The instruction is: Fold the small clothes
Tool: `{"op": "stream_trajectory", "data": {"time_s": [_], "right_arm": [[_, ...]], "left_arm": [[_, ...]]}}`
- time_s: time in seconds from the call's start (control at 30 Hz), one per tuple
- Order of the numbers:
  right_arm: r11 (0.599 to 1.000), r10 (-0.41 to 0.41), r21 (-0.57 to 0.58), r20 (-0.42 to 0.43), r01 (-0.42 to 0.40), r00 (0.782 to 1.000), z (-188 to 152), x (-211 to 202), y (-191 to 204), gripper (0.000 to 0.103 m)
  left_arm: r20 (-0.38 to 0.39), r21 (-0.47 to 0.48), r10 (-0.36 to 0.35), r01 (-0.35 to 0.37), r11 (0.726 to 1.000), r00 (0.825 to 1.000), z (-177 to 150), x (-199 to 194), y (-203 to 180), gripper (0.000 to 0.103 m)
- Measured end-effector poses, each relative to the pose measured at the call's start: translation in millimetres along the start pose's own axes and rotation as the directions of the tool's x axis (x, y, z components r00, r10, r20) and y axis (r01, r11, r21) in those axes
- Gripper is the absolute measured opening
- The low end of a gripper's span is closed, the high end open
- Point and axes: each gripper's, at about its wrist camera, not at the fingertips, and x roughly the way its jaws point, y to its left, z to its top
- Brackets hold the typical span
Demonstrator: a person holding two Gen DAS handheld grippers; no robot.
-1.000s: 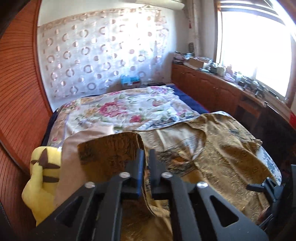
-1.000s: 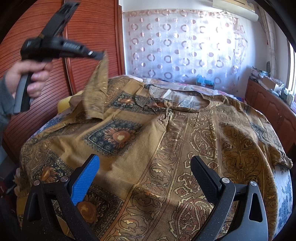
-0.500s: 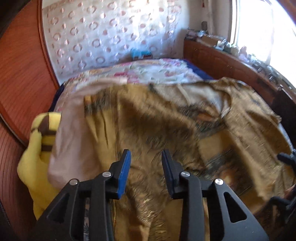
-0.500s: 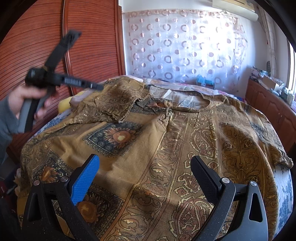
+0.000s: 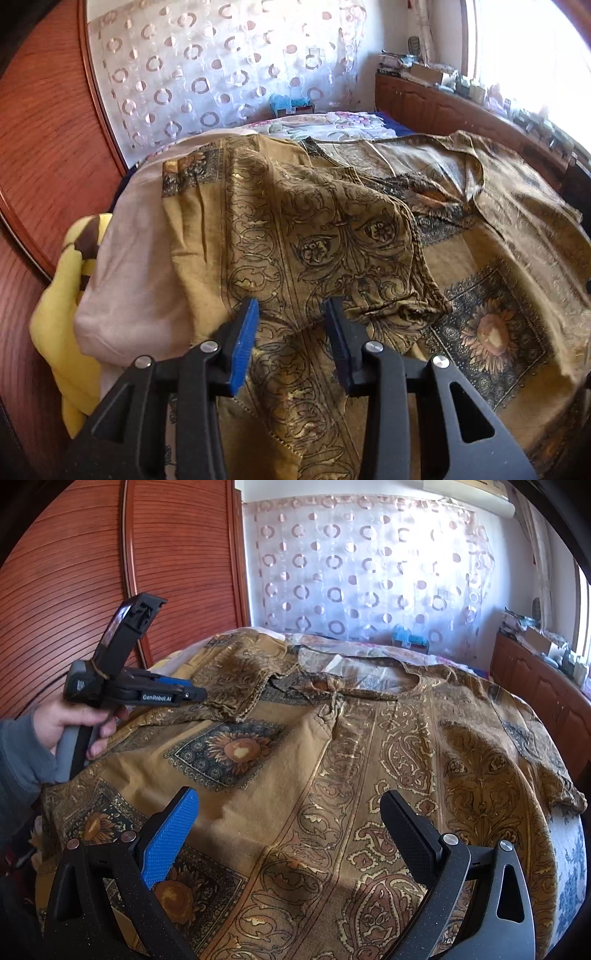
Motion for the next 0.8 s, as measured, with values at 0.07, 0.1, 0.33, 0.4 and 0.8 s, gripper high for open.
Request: {"op": "stream_trajectory", "data": {"time_s": [0.07, 0.1, 0.33, 0.4, 0.8], "right_arm": [[1.0, 0.002, 0.007, -0.002, -0.002, 1.0, 0.7, -0.5, -1.5, 0.1], [1.0, 0.003, 0.01, 0.001, -0.003, 1.0, 1.0, -0.6, -3.4, 0.1], [0.998, -0.046, 0.044, -0.003, 0.046, 0.999, 5.9, -14.8, -35.9, 0.1], [0.995, -0.071, 0.067, 0.008, 0.07, 0.997, 9.7, -25.9, -54.4, 0.1], [0.929, -0.311, 0.193, -0.062, 0.317, 0.948, 9.8, -60.7, -220.1, 0.1]], "left_arm": [[0.0, 0.017, 0.02, -0.02, 1.0, 1.0, 0.7, 0.9, -2.3, 0.037], [0.0, 0.02, 0.025, -0.025, 0.999, 1.0, 1.3, 1.1, -2.5, 0.037], [-0.003, 0.016, 0.022, -0.022, 1.0, 1.0, 1.7, 1.5, -3.0, 0.037], [-0.002, 0.014, 0.021, -0.021, 1.0, 1.0, 0.5, 1.0, 0.0, 0.038], [-0.001, 0.018, 0.033, -0.033, 0.999, 0.999, -0.9, -0.3, -0.6, 0.038]]}}
